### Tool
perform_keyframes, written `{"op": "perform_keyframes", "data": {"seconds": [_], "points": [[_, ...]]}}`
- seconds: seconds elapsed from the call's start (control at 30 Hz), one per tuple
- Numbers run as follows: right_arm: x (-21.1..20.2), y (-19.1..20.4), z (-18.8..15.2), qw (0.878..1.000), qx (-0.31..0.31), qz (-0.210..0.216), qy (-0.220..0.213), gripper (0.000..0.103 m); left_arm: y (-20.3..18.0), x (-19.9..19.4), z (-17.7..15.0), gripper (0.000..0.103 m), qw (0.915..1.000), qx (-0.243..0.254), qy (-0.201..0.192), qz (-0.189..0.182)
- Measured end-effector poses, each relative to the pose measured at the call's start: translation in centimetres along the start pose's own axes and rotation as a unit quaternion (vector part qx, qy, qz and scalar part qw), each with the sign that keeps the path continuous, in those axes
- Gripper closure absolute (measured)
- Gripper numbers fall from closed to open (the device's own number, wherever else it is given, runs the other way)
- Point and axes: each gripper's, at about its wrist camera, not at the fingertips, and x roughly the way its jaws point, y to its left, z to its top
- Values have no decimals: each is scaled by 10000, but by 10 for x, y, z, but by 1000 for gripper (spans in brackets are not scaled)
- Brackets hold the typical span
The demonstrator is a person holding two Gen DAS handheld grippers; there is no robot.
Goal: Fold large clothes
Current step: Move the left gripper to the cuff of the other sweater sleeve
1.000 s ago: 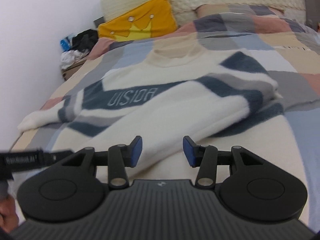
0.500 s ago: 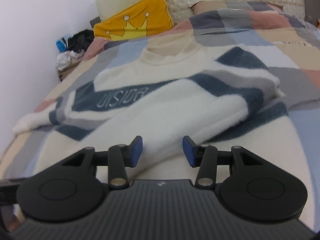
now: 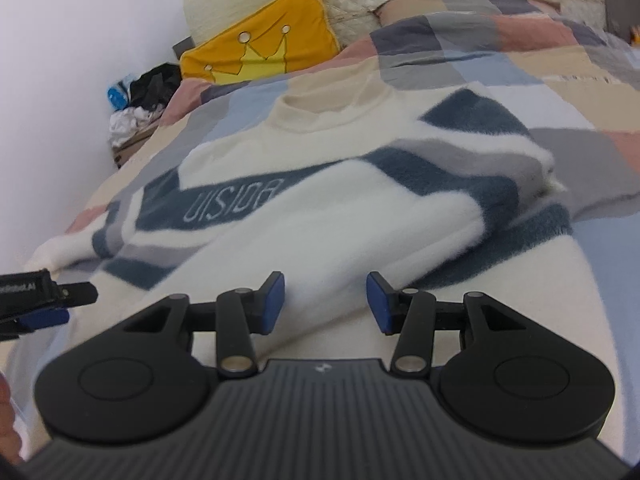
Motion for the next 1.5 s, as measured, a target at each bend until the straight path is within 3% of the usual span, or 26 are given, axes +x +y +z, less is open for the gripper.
{"op": "perform_keyframes", "data": {"seconds": [0.17,0.27,0.37,0.53,0.77,0.9,1.03,1.17,1.27,1.4,1.5], "points": [[-1,-5,4,9996,261,44,-32,54,38,22,46,34,9983,-350,23,455],[-3,-4,5,9996,222,-47,-145,54,63,46,66,34,9932,-150,-121,1151],[-3,-6,5,9994,332,-1,-131,54,97,70,77,34,9874,-135,-125,1571],[0,-6,6,9992,375,66,-156,53,149,99,88,34,9850,-666,33,1593],[6,-2,7,9992,376,-78,-102,53,182,125,99,25,9888,-1033,-104,1075],[13,-1,10,9989,433,-118,-97,53,195,133,116,25,9849,-1518,-221,801],[21,-2,8,9988,462,-158,-33,53,217,147,129,21,9715,-2295,-379,449],[27,-3,7,9985,480,-250,-50,54,236,156,134,19,9544,-2881,-782,15],[32,-2,6,9986,420,-329,-67,54,249,158,133,19,9428,-3192,-901,-319],[40,3,6,9983,337,-469,-74,53,262,152,132,19,9364,-3317,-912,-699],[43,6,7,9980,309,-548,-76,53,280,141,127,19,9247,-3510,-1128,-950]]}}
